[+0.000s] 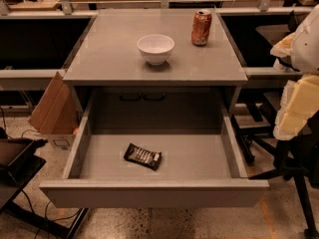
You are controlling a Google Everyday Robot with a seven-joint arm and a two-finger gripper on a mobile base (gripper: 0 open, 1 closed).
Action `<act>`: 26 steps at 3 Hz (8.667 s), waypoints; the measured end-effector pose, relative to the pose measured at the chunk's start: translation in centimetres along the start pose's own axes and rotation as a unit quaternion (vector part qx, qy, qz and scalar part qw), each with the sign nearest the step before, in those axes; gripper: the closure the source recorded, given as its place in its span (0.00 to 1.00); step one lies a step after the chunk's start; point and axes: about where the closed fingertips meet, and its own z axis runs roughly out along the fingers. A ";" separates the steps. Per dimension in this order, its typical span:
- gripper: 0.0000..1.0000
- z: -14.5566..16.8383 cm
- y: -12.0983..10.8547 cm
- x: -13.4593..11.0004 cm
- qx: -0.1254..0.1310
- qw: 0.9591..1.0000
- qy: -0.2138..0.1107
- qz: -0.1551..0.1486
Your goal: Pick rxbar chocolate from top drawer and place on counter
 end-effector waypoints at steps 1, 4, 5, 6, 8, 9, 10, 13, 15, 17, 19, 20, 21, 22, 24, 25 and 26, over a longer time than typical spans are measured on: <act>0.00 0.0 -0.1 -0.1 0.005 1.000 -0.001 -0.001; 0.00 13.8 -2.1 -1.2 0.014 0.999 -0.027 -0.043; 0.00 18.7 -3.3 -2.6 0.009 0.997 -0.060 -0.052; 0.00 18.7 -3.3 -2.6 0.009 0.997 -0.060 -0.052; 0.00 25.1 -1.6 -7.0 -0.022 0.990 -0.128 -0.057; 0.00 29.1 -1.4 -9.9 -0.038 0.986 -0.156 -0.047; 0.00 32.7 -0.7 -11.8 -0.054 0.984 -0.166 -0.022; 0.00 44.4 2.1 -17.4 -0.090 0.985 -0.136 0.050; 0.39 45.2 3.4 -18.1 -0.104 0.985 -0.127 0.058; 0.85 43.5 2.9 -18.5 -0.104 0.985 -0.127 0.058; 1.00 42.5 2.7 -18.7 -0.104 0.985 -0.127 0.058; 1.00 41.6 2.4 -18.9 -0.110 0.986 -0.118 0.037; 1.00 45.0 -3.3 -21.0 -0.060 0.991 -0.111 -0.042; 1.00 45.5 -4.7 -21.6 -0.049 0.991 -0.106 -0.060; 1.00 44.5 -5.0 -21.9 -0.049 0.991 -0.106 -0.060; 1.00 41.0 -4.0 -23.1 -0.046 0.991 -0.104 -0.069; 1.00 33.8 3.4 -28.3 -0.078 0.988 -0.076 -0.109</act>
Offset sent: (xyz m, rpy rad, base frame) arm 0.0316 0.0161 -0.0598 -0.0567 -0.0772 0.0233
